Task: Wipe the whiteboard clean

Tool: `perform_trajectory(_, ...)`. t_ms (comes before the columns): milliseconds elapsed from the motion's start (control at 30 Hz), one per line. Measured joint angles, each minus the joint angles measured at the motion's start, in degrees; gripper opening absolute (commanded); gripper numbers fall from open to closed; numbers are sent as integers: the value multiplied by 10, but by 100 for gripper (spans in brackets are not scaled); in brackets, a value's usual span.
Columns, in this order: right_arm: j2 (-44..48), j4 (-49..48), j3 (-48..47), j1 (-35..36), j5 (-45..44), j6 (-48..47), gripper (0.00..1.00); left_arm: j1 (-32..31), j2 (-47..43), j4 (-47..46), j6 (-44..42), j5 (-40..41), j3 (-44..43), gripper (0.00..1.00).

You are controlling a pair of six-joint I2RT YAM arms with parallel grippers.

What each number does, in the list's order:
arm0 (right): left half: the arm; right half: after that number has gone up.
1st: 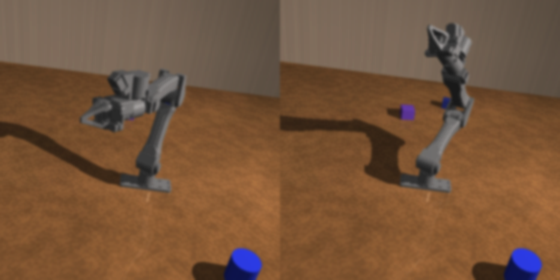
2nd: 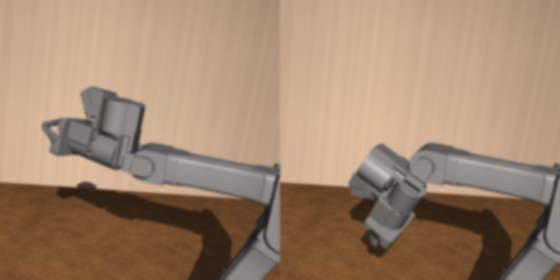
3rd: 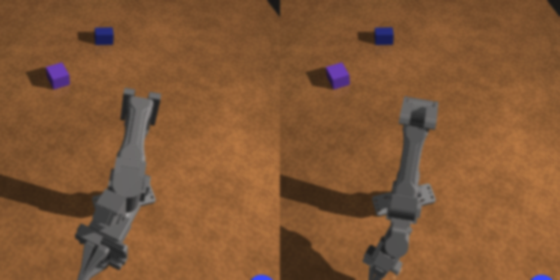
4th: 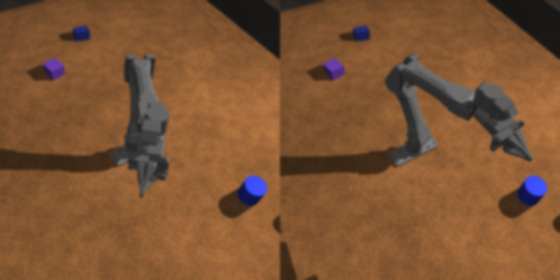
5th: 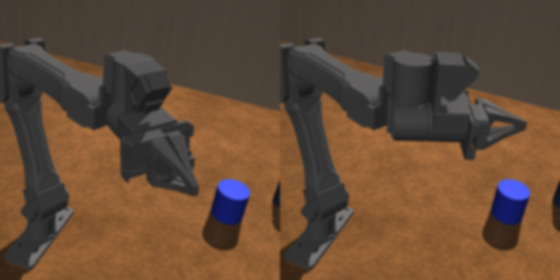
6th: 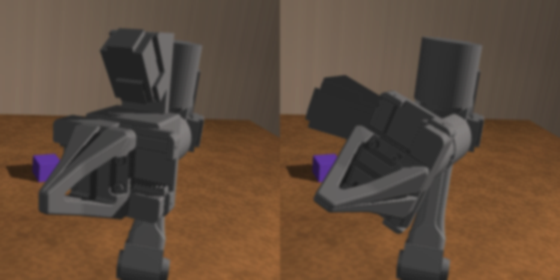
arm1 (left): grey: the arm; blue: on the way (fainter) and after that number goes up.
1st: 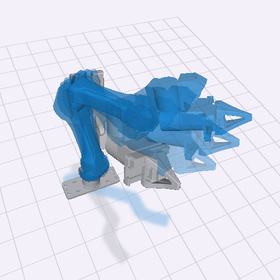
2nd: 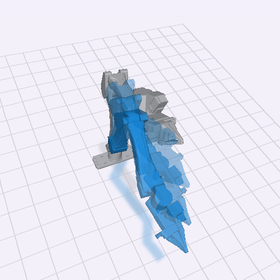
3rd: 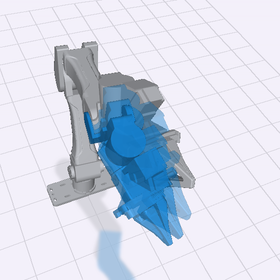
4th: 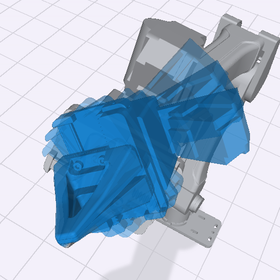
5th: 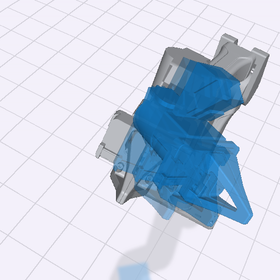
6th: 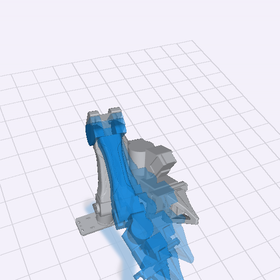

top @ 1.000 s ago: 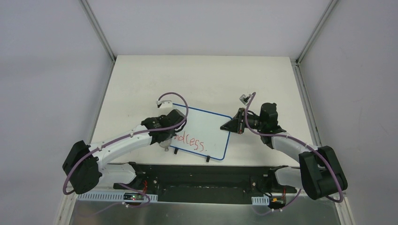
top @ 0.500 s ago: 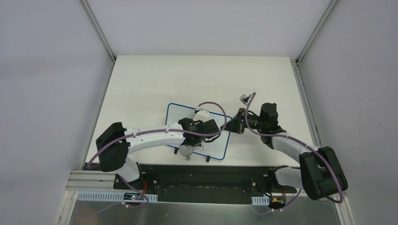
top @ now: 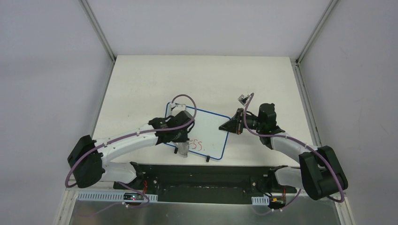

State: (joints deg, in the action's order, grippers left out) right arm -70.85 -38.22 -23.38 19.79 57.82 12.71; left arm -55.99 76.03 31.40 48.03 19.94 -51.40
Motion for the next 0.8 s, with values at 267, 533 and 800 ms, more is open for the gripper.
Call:
perform_trajectory(267,0,-1,0,3,-6,3,0,107,-92,-22,19,-29,80,0)
perform_trajectory(533,0,-1,0,4,-12,5,0,184,-97,-24,25,-96,85,0)
perform_trajectory(800,0,0,0,4,-15,7,0,284,-94,-31,29,-193,92,0)
